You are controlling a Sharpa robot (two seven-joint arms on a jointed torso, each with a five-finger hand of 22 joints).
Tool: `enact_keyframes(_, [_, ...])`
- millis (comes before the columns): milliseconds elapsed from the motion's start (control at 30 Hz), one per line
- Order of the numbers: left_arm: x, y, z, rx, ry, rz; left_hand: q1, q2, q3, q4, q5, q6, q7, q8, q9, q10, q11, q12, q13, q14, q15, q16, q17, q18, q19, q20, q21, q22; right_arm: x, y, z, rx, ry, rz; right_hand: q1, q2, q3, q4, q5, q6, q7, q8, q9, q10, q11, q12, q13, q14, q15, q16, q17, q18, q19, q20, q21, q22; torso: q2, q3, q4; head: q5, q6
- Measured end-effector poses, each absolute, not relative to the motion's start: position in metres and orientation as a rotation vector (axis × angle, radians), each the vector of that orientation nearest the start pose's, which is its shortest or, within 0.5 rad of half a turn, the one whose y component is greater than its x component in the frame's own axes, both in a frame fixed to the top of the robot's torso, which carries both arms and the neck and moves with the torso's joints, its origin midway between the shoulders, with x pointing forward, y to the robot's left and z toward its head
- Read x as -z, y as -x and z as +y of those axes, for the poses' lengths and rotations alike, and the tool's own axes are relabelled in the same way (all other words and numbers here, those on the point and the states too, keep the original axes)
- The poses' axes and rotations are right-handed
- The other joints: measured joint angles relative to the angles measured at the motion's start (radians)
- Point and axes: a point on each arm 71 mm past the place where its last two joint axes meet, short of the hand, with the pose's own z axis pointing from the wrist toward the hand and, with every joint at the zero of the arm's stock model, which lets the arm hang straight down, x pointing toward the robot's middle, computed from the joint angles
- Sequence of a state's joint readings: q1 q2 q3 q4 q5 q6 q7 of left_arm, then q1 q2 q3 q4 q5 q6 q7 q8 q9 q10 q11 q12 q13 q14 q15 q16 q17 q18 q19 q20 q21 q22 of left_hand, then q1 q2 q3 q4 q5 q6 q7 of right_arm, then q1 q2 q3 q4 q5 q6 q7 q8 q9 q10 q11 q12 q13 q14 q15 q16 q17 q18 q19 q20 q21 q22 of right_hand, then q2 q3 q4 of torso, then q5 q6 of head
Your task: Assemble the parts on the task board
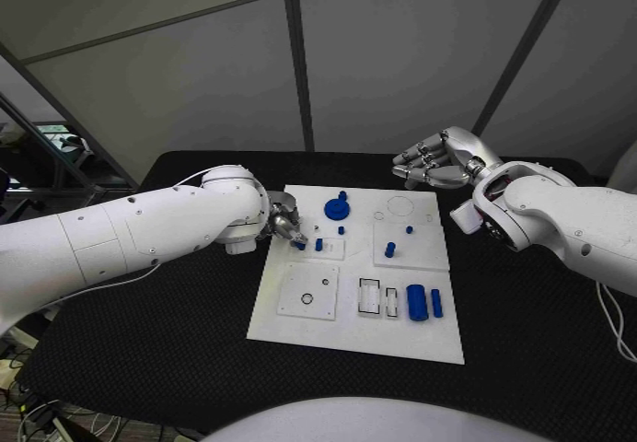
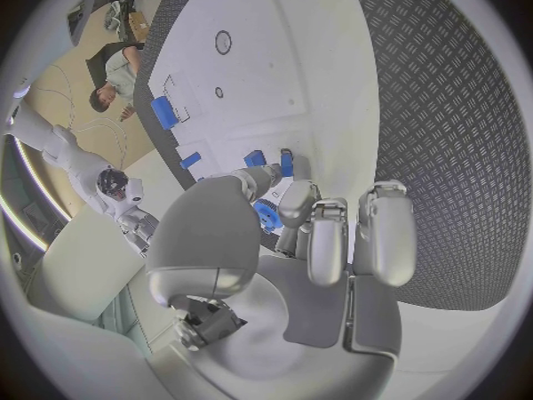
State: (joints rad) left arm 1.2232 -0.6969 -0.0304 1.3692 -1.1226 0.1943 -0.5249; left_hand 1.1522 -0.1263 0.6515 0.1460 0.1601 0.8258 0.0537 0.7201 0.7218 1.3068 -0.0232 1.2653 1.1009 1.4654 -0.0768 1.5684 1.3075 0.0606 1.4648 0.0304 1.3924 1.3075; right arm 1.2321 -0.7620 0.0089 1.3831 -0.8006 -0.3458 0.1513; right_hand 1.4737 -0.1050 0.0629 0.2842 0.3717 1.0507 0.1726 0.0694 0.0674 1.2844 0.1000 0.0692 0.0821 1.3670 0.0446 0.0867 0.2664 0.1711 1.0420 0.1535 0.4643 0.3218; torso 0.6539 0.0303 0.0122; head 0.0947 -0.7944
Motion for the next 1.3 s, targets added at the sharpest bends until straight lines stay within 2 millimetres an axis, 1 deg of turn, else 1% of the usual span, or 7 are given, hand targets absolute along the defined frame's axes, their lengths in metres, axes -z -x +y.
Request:
enact_keyframes(233, [0.2237, -0.5065, 0.1870, 0.358, 0.114, 2.333, -0.009, -0.009, 0.018, -0.018, -0.003, 0.002, 0.002, 0.000, 0.000, 0.000, 0.000, 0.000, 0.000, 0.000, 0.000, 0.000, 0.000, 0.000, 0.000, 0.000, 0.000, 0.000, 0.1547, -0.5231, -0.2002, -1.092, -0.378, 1.572, 0.000, 0.000, 0.000, 0.000, 0.000, 0.000, 0.000, 0.000, 0.000, 0.000, 0.000, 0.000, 0.000, 0.000, 0.000, 0.000, 0.000, 0.000, 0.000, 0.000, 0.000, 0.000, 0.001, 0.0000, 0.0000, 0.001, 0.000])
enact_keyframes(633, [0.2247, -0.5079, 0.1859, 0.353, 0.112, 2.336, -0.009, -0.009, 0.017, -0.024, -0.003, 0.006, 0.001, 0.005, 0.000, 0.003, -0.001, 0.000, 0.002, 0.000, 0.000, 0.000, 0.000, 0.000, 0.000, 0.000, 0.000, 0.000, 0.1548, -0.5232, -0.1997, -1.093, -0.378, 1.573, 0.000, 0.000, 0.000, 0.000, 0.000, 0.000, 0.000, 0.000, 0.000, 0.000, 0.000, 0.000, 0.000, 0.000, 0.000, -0.004, -0.001, 0.000, 0.000, 0.000, 0.000, -0.001, 0.001, 0.0005, -0.0003, -0.001, -0.003])
enact_keyframes(667, [0.2247, -0.5081, 0.1857, 0.353, 0.112, 2.336, -0.016, -0.016, 0.017, -0.026, -0.003, 0.010, -0.002, 0.005, 0.000, 0.007, -0.003, 0.000, 0.002, 0.000, 0.000, 0.000, 0.000, 0.000, 0.000, 0.000, 0.000, 0.000, 0.1548, -0.5232, -0.1996, -1.093, -0.378, 1.573, 0.000, 0.000, 0.000, 0.000, 0.000, -0.001, 0.001, 0.000, 0.000, 0.000, 0.000, 0.000, 0.000, 0.000, 0.000, -0.004, -0.001, 0.000, 0.000, 0.000, 0.000, -0.001, 0.001, 0.0005, -0.0005, -0.001, -0.003])
enact_keyframes(867, [0.2250, -0.5091, 0.1848, 0.348, 0.112, 2.336, -0.063, -0.018, 0.040, -0.079, -0.003, 0.030, -0.016, 0.005, -0.007, 0.010, -0.005, 0.002, 0.002, 0.003, -0.004, 0.000, 0.000, 0.000, 0.000, 0.000, 0.006, 0.000, 0.1548, -0.5231, -0.1998, -1.093, -0.378, 1.573, 0.000, 0.000, 0.000, 0.000, 0.000, -0.004, 0.004, 0.000, 0.000, 0.000, 0.000, 0.000, 0.000, 0.000, 0.000, -0.004, -0.001, 0.000, 0.000, 0.000, 0.000, -0.001, 0.001, 0.0005, -0.0011, 0.000, -0.003])
enact_keyframes(967, [0.2252, -0.5095, 0.1849, 0.346, 0.113, 2.336, -0.079, -0.021, 0.032, -0.091, -0.003, 0.034, -0.020, 0.005, -0.012, 0.013, -0.009, 0.005, 0.007, 0.000, -0.007, 0.000, 0.000, 0.000, 0.004, -0.004, 0.006, 0.000, 0.1548, -0.5231, -0.2000, -1.093, -0.378, 1.573, 0.000, 0.000, 0.000, 0.000, 0.000, -0.004, 0.004, 0.000, 0.000, -0.004, 0.004, 0.000, -0.001, 0.000, 0.000, -0.004, -0.001, 0.000, 0.000, 0.000, 0.000, -0.001, 0.001, 0.0006, -0.0011, 0.000, -0.002])
enact_keyframes(1100, [0.2257, -0.5098, 0.1850, 0.344, 0.113, 2.337, -0.105, -0.016, -0.005, -0.067, -0.003, 0.045, -0.020, 0.005, -0.016, 0.015, -0.010, 0.009, 0.008, 0.000, -0.007, 0.000, 0.000, 0.000, 0.001, -0.007, 0.006, 0.000, 0.1548, -0.5231, -0.2001, -1.093, -0.378, 1.573, -0.003, 0.003, 0.003, 0.003, 0.000, -0.004, 0.004, 0.000, 0.000, -0.004, 0.004, 0.000, -0.001, 0.000, 0.000, -0.004, -0.001, 0.000, 0.000, 0.000, 0.000, -0.001, 0.001, 0.0006, -0.0011, -0.001, -0.002])
enact_keyframes(1300, [0.2276, -0.5100, 0.1850, 0.341, 0.113, 2.344, -0.161, -0.020, -0.065, -0.032, -0.003, 0.057, -0.022, 0.005, -0.017, 0.015, -0.011, 0.012, 0.010, 0.000, -0.008, 0.000, 0.000, 0.000, 0.000, -0.007, 0.006, 0.000, 0.1548, -0.5230, -0.2003, -1.092, -0.378, 1.573, -0.007, 0.007, 0.003, 0.003, 0.000, -0.004, 0.004, 0.000, 0.000, -0.004, 0.004, 0.000, -0.001, 0.000, 0.000, -0.004, -0.001, 0.000, 0.000, 0.000, 0.000, -0.002, 0.000, 0.0006, -0.0010, -0.001, -0.002])
